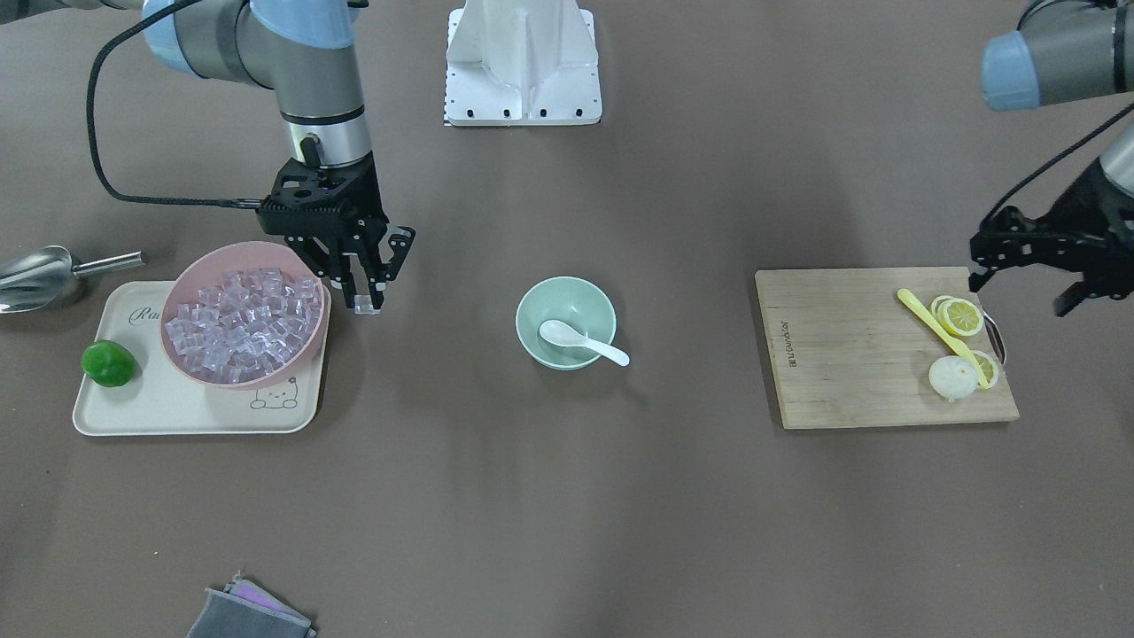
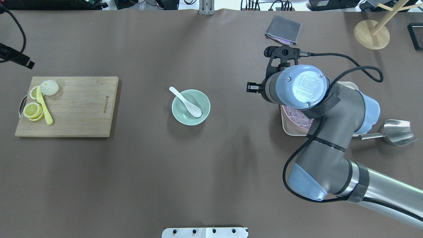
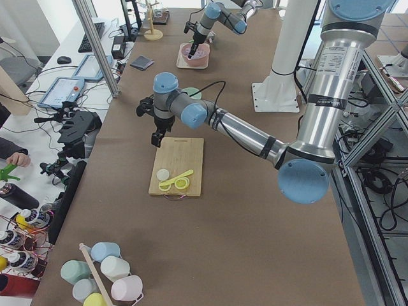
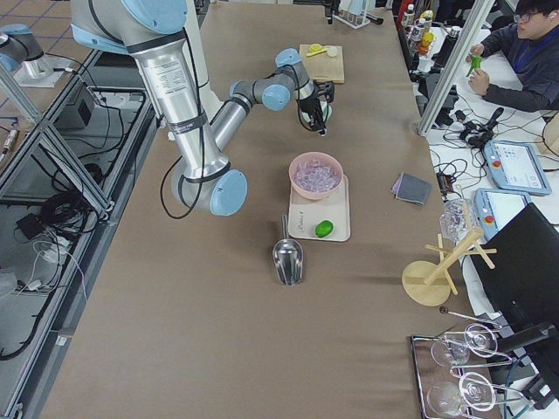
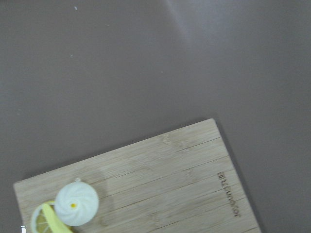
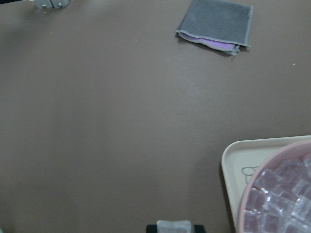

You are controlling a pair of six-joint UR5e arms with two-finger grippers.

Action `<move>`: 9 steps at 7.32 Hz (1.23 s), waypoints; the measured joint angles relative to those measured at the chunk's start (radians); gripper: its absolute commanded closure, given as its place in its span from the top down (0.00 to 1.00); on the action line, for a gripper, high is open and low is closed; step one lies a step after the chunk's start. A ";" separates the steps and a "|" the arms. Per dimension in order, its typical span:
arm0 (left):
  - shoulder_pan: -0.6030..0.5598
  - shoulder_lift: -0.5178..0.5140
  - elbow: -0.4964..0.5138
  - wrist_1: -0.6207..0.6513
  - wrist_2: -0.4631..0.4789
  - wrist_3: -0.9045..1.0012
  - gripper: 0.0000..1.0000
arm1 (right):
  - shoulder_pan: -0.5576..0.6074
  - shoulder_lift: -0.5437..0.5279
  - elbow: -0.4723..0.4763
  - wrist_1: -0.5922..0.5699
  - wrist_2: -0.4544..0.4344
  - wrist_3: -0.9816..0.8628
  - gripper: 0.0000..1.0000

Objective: Put spoon and ice into bowl

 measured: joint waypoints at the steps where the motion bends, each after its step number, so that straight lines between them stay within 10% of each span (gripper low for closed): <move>1: -0.061 0.014 0.033 0.007 -0.029 0.097 1.00 | -0.022 0.045 -0.035 0.001 -0.004 0.032 0.00; 5: -0.126 0.057 0.068 0.011 -0.104 0.197 1.00 | -0.128 0.270 -0.289 0.005 -0.108 0.159 0.00; 6: -0.127 0.059 0.070 0.010 -0.105 0.198 1.00 | -0.157 0.295 -0.322 0.008 -0.141 0.169 0.22; 7: -0.127 0.060 0.070 0.010 -0.105 0.196 1.00 | -0.183 0.306 -0.344 0.032 -0.168 0.178 0.99; 9: -0.128 0.061 0.073 0.010 -0.104 0.194 1.00 | -0.207 0.314 -0.394 0.137 -0.193 0.219 1.00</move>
